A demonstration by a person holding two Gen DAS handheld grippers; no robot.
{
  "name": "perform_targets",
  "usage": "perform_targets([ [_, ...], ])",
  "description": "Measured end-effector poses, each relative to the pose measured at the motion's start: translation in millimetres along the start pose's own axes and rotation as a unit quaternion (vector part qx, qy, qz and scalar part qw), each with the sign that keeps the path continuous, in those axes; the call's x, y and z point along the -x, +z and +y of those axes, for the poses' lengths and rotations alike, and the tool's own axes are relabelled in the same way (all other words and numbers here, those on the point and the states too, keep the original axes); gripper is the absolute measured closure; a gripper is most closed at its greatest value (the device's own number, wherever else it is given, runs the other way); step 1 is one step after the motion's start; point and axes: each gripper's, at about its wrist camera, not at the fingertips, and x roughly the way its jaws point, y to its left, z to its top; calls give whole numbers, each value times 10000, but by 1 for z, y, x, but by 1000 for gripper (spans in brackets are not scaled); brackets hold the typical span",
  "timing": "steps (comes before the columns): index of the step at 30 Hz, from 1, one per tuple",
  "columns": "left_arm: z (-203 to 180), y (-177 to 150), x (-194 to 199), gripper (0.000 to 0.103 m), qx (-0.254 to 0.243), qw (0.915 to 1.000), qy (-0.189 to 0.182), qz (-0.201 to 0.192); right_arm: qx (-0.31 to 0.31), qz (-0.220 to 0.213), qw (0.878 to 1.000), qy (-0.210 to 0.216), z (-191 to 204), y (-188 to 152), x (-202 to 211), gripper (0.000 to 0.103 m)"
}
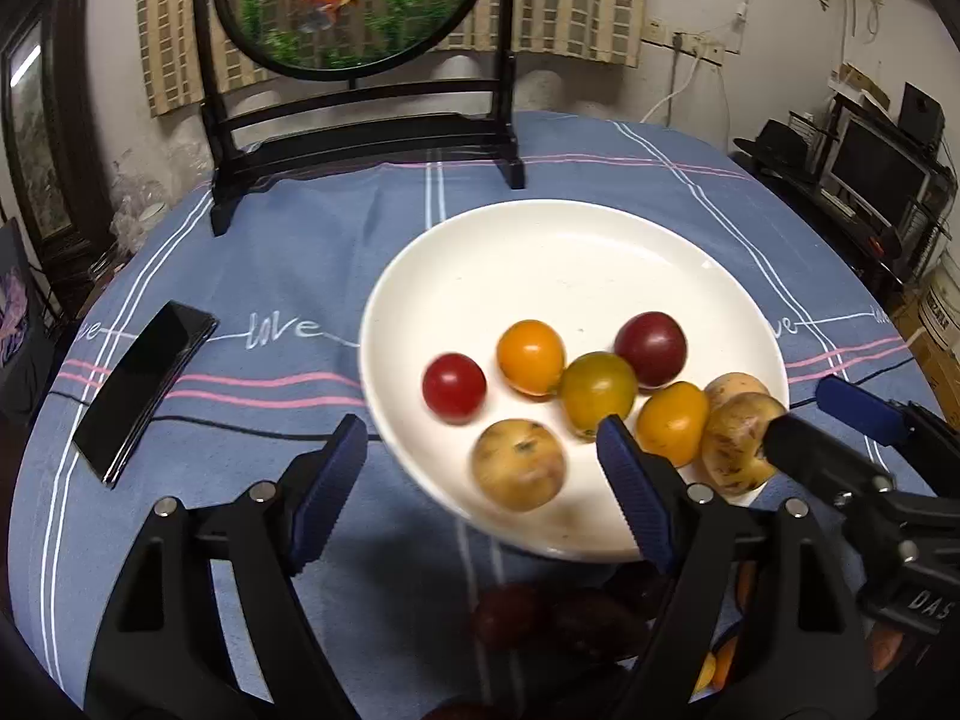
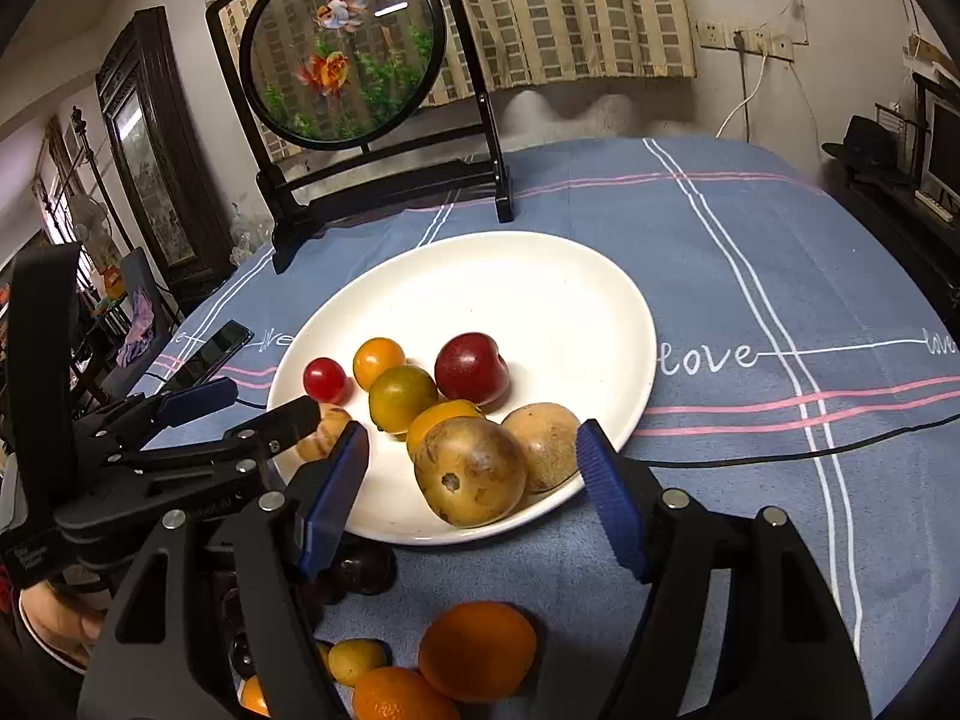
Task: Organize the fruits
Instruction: 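Grasp a pale yellow round fruit with the right gripper while the left gripper grasps a dark red fruit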
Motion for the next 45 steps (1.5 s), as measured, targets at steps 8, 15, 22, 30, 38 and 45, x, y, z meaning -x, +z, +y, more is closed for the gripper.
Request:
perform_targets([
  [8,16,-10,7,14,228,9997,-84,48,16,36,10000,5,-2,-5,1,31],
  [15,23,-31,21,13,183,9993,-308,111,15,57,9999,132,-8,-23,17,31],
  [22,36,-58,42,10,254,9990,-361,69,101,265,9991,310,-9,-59,55,31],
  [30,47,-102,71,9,276,9984,-457,164,569,697,9951,416,13,-97,73,31],
  [38,47,-113,77,8,269,9982,-512,181,872,1040,9900,381,37,-116,65,31],
  [45,53,-122,70,8,533,9950,-781,318,1050,1275,9860,212,55,-117,42,50],
])
